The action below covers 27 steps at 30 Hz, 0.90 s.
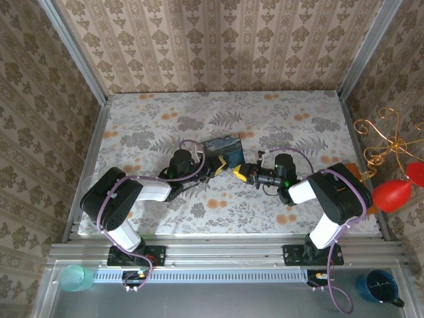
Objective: Unlock a padlock with a key
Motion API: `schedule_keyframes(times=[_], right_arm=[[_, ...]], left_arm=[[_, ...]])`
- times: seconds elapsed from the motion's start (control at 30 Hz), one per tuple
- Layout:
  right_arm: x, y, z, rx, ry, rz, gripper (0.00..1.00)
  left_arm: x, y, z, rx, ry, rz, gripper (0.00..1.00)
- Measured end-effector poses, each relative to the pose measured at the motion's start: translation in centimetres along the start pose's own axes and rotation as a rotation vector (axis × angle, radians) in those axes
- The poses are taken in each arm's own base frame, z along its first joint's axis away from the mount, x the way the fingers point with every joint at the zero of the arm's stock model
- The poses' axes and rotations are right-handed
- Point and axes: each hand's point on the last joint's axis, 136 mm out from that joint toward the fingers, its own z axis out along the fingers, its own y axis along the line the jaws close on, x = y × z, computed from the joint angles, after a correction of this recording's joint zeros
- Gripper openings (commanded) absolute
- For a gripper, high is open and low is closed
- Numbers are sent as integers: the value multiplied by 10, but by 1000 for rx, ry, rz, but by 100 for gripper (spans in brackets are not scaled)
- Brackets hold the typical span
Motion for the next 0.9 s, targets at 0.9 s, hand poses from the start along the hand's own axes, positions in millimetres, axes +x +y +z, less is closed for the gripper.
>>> schedule_keyframes(times=[0.9], right_arm=[[-9, -8, 0, -5, -46, 46, 0]], left_arm=[[-3, 4, 5, -17, -42, 0, 0]])
